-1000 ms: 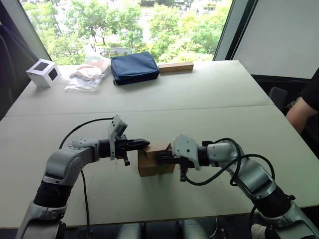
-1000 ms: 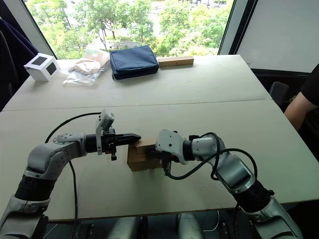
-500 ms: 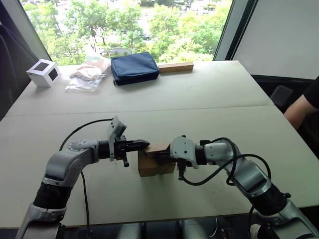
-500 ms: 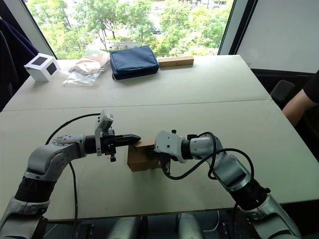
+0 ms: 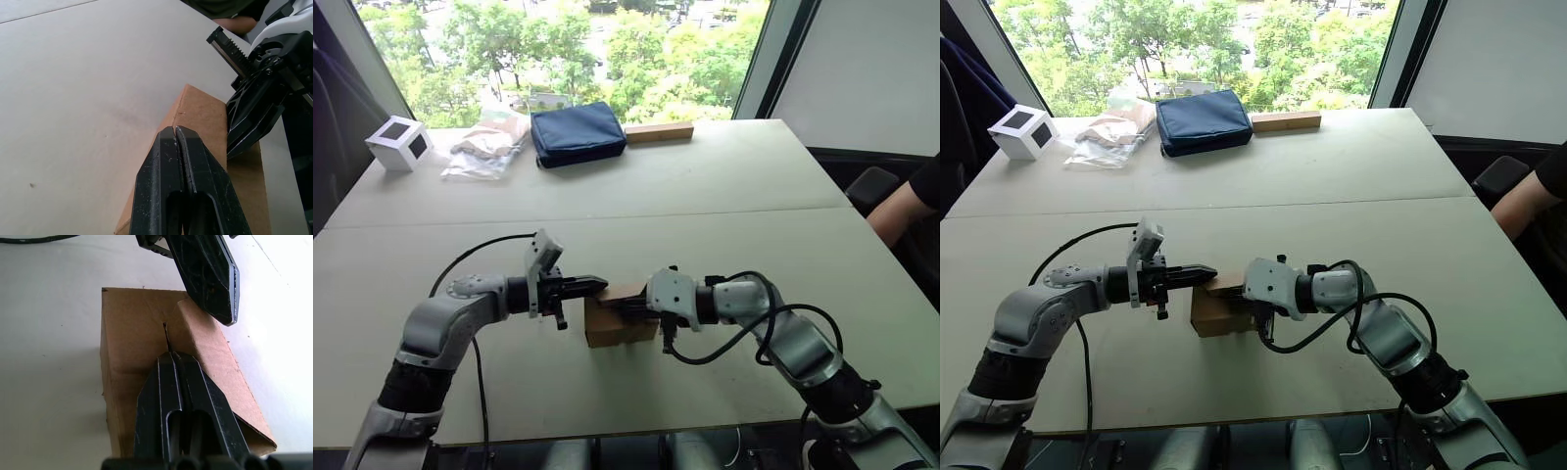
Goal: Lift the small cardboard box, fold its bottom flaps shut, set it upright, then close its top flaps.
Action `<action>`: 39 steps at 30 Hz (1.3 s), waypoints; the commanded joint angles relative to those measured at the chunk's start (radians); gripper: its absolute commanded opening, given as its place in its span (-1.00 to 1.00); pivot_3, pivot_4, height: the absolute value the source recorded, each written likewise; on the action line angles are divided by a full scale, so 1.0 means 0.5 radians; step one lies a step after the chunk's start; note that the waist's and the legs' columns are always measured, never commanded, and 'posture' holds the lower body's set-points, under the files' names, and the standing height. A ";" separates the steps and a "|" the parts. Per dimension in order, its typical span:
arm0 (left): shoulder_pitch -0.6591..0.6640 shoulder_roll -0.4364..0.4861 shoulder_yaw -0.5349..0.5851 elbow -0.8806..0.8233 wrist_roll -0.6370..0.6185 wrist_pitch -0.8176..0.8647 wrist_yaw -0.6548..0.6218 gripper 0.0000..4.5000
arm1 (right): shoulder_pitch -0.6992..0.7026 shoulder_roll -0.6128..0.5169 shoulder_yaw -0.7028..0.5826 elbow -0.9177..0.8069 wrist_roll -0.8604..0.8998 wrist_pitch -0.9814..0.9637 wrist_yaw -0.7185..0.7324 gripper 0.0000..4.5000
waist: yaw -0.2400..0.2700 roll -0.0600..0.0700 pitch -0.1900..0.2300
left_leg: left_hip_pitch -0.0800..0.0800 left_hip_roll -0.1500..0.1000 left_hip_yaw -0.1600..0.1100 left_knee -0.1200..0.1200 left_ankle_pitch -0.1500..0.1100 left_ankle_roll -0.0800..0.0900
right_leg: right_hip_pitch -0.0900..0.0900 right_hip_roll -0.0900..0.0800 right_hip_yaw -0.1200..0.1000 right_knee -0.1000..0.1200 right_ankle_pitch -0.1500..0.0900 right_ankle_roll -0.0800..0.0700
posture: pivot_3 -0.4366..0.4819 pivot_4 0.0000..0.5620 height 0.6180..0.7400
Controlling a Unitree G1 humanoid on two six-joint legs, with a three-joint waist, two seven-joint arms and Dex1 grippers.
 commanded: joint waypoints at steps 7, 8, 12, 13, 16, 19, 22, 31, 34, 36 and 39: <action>-0.055 0.099 -0.087 -0.096 0.108 -0.082 -0.036 -0.99 | 0.003 0.029 -0.236 -0.135 0.235 0.212 -0.044 -1.00 | 0.001 0.001 0.000 | 0.000 0.000 0.000 0.000 0.000 0.000 | 0.000 -0.001 0.001 -0.001 0.000 0.000 | -0.05 -0.47 0.95; -0.070 0.083 -0.046 -0.106 0.069 -0.056 -0.019 -0.99 | -0.001 0.039 -0.269 -0.145 0.272 0.245 -0.058 -1.00 | 0.002 0.001 0.000 | 0.000 0.000 0.000 0.000 0.000 0.000 | 0.000 -0.001 0.001 -0.001 0.000 0.000 | -0.05 -0.47 0.95; -0.132 0.054 0.079 -0.162 -0.054 0.025 0.040 -0.99 | -0.026 0.055 -0.367 -0.167 0.374 0.333 -0.097 -1.00 | 0.000 0.000 0.000 | -0.001 0.000 0.000 0.000 0.000 0.000 | 0.000 -0.001 0.001 -0.001 0.000 0.000 | -0.05 -0.47 0.95; -0.148 0.060 0.097 -0.186 -0.073 0.042 0.047 -0.99 | -0.036 0.058 -0.393 -0.167 0.400 0.352 -0.105 -1.00 | 0.000 0.000 0.000 | -0.001 0.000 -0.001 0.000 0.000 0.000 | 0.000 -0.001 0.001 -0.001 0.000 0.000 | -0.05 -0.47 0.95; -0.156 0.094 0.074 -0.273 -0.077 0.065 0.048 -0.99 | -0.063 0.047 -0.405 -0.148 0.420 0.366 -0.107 -1.00 | -0.001 0.000 0.000 | -0.001 0.000 -0.001 0.000 0.000 0.000 | 0.000 -0.001 0.001 -0.001 0.000 0.000 | -0.05 -0.47 0.95; -0.134 0.111 0.006 -0.352 -0.037 0.061 0.058 -0.99 | -0.079 0.018 -0.314 -0.096 0.327 0.303 -0.094 -1.00 | -0.002 0.000 0.000 | -0.001 0.000 -0.001 -0.001 0.000 0.000 | 0.000 -0.001 0.001 -0.002 0.000 0.000 | -0.05 -0.47 0.95; -0.106 0.115 -0.058 -0.374 0.018 0.035 0.079 -0.99 | -0.081 0.005 -0.241 -0.052 0.257 0.240 -0.081 -1.00 | -0.002 0.000 0.000 | -0.001 0.000 0.000 -0.001 0.000 0.000 | 0.000 0.000 0.001 -0.002 0.000 0.000 | -0.05 -0.47 0.95; 0.036 0.135 -0.141 -0.376 0.113 -0.035 0.090 -0.99 | -0.082 -0.022 -0.109 0.011 0.105 0.149 -0.065 -1.00 | 0.000 0.000 0.000 | -0.001 0.000 0.000 -0.001 0.000 0.000 | 0.000 0.001 0.000 -0.002 0.000 0.000 | -0.05 -0.47 0.95; 0.046 0.135 -0.155 -0.376 0.123 -0.051 0.091 -0.99 | -0.080 -0.033 -0.072 0.038 0.044 0.116 -0.055 -1.00 | 0.001 0.000 0.000 | -0.001 0.000 0.000 0.000 0.000 0.000 | 0.001 0.001 0.000 -0.003 0.000 0.000 | -0.05 -0.47 0.95; 0.060 0.141 -0.175 -0.374 0.148 -0.070 0.088 -0.99 | -0.075 -0.031 -0.064 0.044 0.030 0.106 -0.048 -1.00 | 0.000 0.000 0.000 | -0.001 0.000 0.000 0.000 0.000 0.000 | 0.001 0.001 0.000 -0.004 0.000 0.000 | -0.05 -0.47 0.95; 0.078 0.155 -0.208 -0.369 0.184 -0.094 0.076 -0.99 | -0.068 -0.024 -0.063 0.051 0.013 0.098 -0.038 -1.00 | 0.000 0.000 0.000 | -0.001 0.000 0.000 0.000 0.000 0.000 | 0.001 0.001 0.000 -0.004 0.000 0.000 | -0.05 -0.47 0.95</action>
